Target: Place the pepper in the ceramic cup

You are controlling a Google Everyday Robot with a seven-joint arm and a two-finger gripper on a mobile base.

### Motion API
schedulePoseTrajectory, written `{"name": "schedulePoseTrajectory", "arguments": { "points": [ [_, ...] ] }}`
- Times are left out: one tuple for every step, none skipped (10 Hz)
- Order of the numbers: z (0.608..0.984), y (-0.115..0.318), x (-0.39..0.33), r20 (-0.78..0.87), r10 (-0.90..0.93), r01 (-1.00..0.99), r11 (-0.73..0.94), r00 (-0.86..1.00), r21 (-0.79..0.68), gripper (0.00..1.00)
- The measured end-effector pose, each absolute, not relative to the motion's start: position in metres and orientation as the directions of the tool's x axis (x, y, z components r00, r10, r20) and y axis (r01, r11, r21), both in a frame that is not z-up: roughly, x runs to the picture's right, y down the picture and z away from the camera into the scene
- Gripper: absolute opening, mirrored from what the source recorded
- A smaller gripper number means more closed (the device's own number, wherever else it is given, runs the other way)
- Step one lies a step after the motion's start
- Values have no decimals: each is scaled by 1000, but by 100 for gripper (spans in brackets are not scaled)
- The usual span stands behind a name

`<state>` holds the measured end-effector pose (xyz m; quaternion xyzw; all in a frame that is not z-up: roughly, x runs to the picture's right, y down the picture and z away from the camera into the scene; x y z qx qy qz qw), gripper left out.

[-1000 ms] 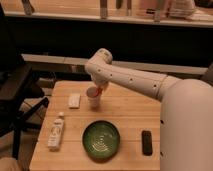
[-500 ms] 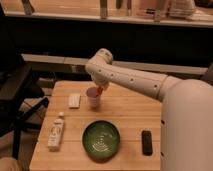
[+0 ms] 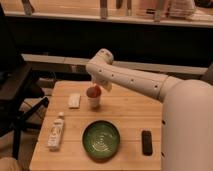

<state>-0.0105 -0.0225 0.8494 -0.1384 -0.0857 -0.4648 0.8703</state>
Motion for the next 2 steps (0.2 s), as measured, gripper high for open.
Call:
{"name": "schedulePoseTrajectory", "arguments": {
  "points": [
    [850, -23, -11, 277, -787, 834, 528, 551, -158, 58],
    [850, -23, -12, 277, -789, 836, 527, 549, -155, 51]
  ]
}}
